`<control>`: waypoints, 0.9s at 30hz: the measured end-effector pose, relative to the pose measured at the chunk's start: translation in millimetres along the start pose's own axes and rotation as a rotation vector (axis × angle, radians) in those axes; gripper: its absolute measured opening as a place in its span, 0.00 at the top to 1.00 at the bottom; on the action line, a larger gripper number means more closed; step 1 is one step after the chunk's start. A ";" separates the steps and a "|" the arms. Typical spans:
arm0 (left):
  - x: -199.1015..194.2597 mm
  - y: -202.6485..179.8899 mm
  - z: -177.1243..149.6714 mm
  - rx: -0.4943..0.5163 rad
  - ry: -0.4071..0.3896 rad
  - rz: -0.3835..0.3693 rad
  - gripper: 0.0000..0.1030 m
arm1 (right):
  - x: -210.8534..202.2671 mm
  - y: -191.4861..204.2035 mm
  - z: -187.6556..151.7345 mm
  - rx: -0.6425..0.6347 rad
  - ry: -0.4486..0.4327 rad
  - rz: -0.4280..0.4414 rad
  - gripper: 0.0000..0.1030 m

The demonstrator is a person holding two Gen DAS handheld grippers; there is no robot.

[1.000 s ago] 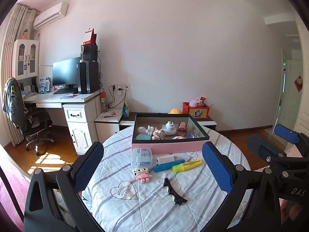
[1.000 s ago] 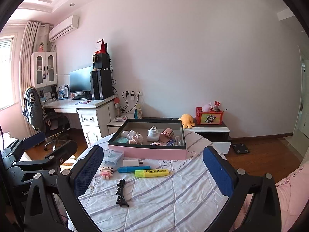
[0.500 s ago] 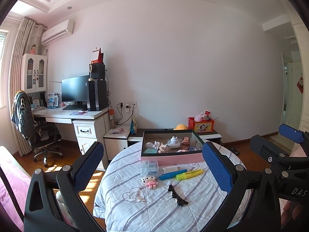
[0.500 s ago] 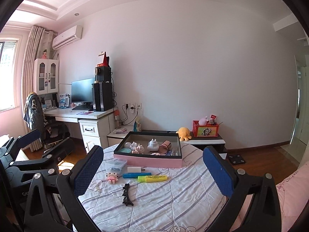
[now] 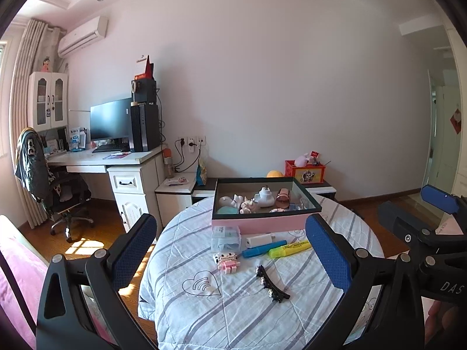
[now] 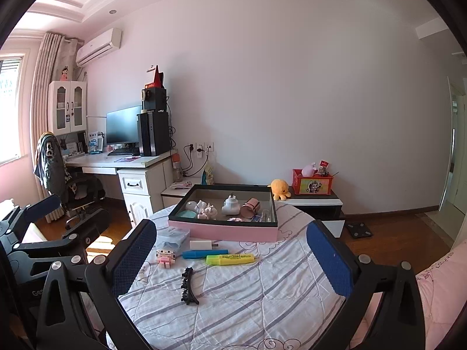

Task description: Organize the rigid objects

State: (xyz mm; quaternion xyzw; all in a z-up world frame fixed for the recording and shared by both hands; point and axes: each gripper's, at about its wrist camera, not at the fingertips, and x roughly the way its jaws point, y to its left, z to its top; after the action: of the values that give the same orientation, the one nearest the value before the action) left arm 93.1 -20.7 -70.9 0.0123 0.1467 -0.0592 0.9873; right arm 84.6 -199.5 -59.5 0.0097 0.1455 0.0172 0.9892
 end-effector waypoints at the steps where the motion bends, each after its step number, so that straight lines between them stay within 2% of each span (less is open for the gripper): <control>1: 6.2 -0.1 -3.3 -0.003 0.016 -0.002 0.00 | 5.7 -1.0 -3.1 0.000 0.012 0.001 0.00; 7: 59.1 -4.8 -32.4 0.005 0.175 -0.025 0.00 | 52.3 -14.8 -30.7 0.013 0.134 -0.015 0.00; 13: 109.5 -17.5 -64.5 -0.039 0.340 -0.038 0.00 | 95.1 -35.4 -61.9 0.047 0.248 -0.031 0.00; 21: 162.2 -42.5 -101.0 -0.038 0.482 -0.039 0.01 | 138.9 -67.0 -96.8 0.081 0.373 -0.063 0.00; 24: 179.2 -49.2 -111.0 -0.027 0.538 -0.046 0.09 | 152.0 -72.7 -106.2 0.088 0.407 -0.061 0.00; 26: 187.4 -53.0 -118.1 -0.008 0.562 -0.044 0.27 | 159.0 -74.2 -109.4 0.092 0.420 -0.052 0.00; 27: 190.1 -54.9 -120.6 0.012 0.562 -0.035 0.29 | 161.8 -74.9 -110.5 0.092 0.424 -0.053 0.00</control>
State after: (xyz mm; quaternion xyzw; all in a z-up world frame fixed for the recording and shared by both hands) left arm 232.2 -91.7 -242.0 0.0315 0.4144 -0.0714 0.9068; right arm 209.9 -266.9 -213.7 0.0474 0.3511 -0.0137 0.9350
